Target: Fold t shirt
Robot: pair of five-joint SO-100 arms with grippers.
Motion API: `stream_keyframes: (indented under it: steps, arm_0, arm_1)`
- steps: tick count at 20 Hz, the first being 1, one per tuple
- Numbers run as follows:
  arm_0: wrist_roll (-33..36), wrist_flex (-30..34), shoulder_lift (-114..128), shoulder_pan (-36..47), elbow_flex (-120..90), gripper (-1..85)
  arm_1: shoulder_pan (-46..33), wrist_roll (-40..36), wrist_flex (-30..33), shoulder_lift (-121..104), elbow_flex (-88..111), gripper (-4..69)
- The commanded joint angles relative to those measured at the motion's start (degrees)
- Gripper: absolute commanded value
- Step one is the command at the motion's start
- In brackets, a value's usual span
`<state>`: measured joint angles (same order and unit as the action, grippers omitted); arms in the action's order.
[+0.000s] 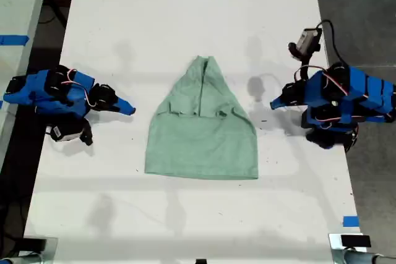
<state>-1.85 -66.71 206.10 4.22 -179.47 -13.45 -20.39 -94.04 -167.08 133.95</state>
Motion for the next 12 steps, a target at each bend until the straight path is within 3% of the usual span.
stream_keyframes:
  steps: [1, 4, 7, 9, 12]
  arm_0:
    - [-0.18, -0.09, 0.44, 0.79, 1.05, 2.3]
    - [-0.18, 0.00, 0.44, 0.70, 0.97, 2.3]
    - [-0.26, 0.09, 0.44, 0.44, 0.88, 2.5]
    - [-0.26, 0.09, 0.44, 0.35, 0.88, 1.6]
    - [-0.26, 0.09, 0.44, -0.26, 0.88, 1.5]
  arm_1:
    - [7.03, 8.88, -5.54, 19.60, -21.36, 2.4]
    - [16.35, 16.61, -5.27, 33.05, -26.72, 11.3]
    - [22.85, 22.41, 0.53, 43.51, -26.54, 19.2]
    - [24.08, 24.79, 9.05, 44.74, -18.11, 20.9]
    - [23.55, 26.81, 27.33, 39.64, 1.23, 19.8]
